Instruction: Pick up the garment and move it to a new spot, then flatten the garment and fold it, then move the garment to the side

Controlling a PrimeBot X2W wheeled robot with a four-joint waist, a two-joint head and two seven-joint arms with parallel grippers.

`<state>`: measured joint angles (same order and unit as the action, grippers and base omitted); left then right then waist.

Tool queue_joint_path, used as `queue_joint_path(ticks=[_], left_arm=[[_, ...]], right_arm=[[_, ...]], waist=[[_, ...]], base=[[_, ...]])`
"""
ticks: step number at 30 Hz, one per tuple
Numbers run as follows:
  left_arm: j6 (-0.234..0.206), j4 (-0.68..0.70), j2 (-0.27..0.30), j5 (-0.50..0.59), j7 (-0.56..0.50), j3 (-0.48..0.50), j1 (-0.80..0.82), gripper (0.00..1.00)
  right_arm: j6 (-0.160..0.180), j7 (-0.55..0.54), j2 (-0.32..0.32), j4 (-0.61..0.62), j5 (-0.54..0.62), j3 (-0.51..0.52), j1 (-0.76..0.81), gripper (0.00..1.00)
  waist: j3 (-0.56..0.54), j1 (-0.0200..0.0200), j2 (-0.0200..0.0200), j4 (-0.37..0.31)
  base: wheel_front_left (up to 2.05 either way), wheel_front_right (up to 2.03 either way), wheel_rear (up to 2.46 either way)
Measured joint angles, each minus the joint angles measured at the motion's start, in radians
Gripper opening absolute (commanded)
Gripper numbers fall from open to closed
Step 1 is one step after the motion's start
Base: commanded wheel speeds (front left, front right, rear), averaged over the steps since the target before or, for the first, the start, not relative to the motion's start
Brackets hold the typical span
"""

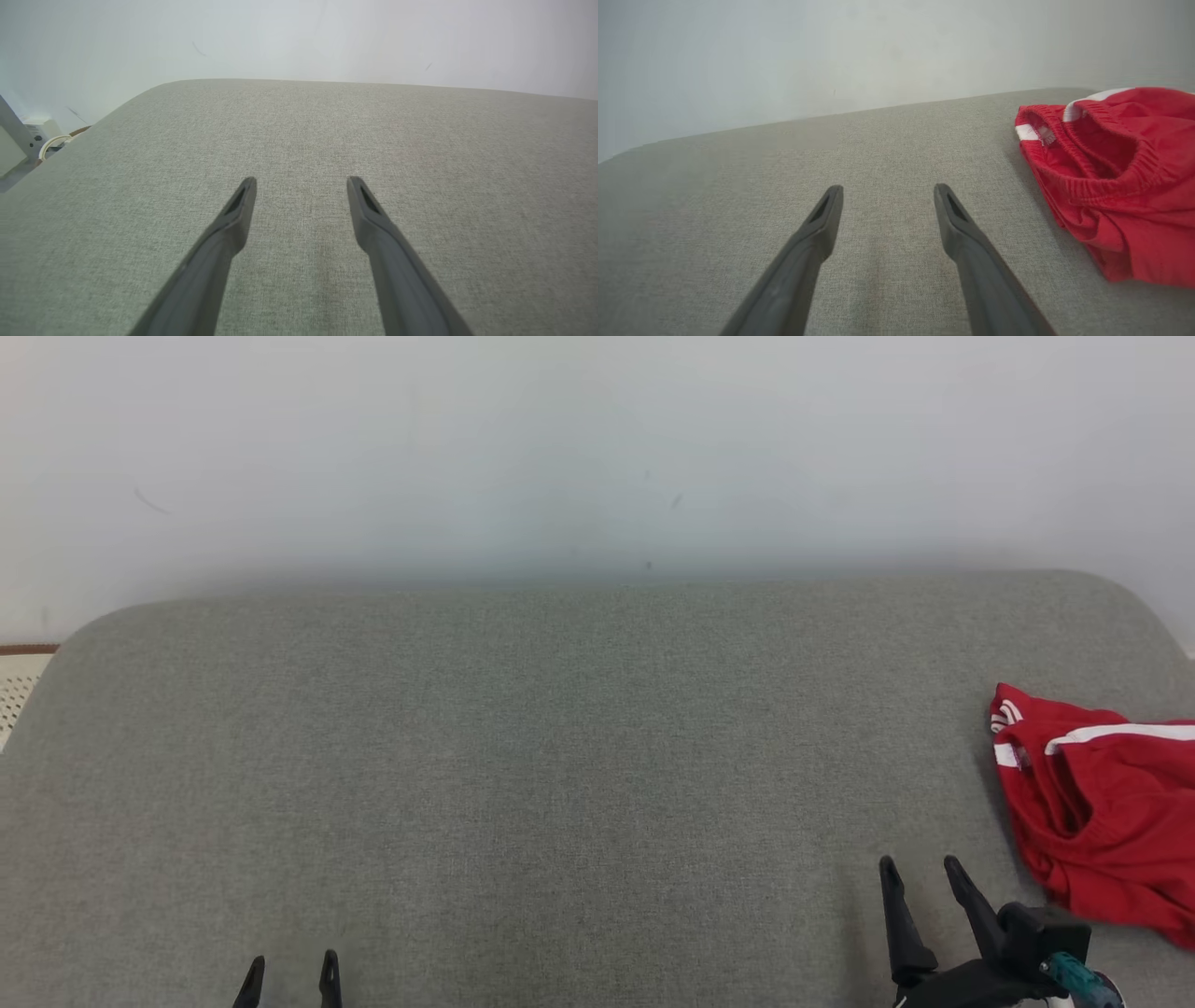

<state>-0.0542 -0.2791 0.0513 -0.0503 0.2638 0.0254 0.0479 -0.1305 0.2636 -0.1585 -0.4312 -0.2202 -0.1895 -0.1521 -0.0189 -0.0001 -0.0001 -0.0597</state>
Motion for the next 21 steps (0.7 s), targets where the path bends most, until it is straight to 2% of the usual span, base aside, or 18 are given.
queue_joint_path(ticks=[9, 21], left_arm=[[0.002, 0.013, 0.000, 0.002, 0.000, 0.007, -0.029, 1.00], [0.007, 0.013, -0.001, 0.008, 0.000, 0.021, -0.048, 1.00]], right_arm=[[0.000, 0.000, 0.011, -0.012, 0.015, -0.017, 0.024, 1.00], [0.000, 0.000, 0.030, -0.013, 0.016, -0.014, 0.064, 1.00]], waist=[[-0.032, 0.0000, 0.0001, 0.015], [-0.053, 0.0001, 0.0001, 0.002]], base=[[0.00, 0.00, 0.00], [0.00, 0.00, 0.00]])
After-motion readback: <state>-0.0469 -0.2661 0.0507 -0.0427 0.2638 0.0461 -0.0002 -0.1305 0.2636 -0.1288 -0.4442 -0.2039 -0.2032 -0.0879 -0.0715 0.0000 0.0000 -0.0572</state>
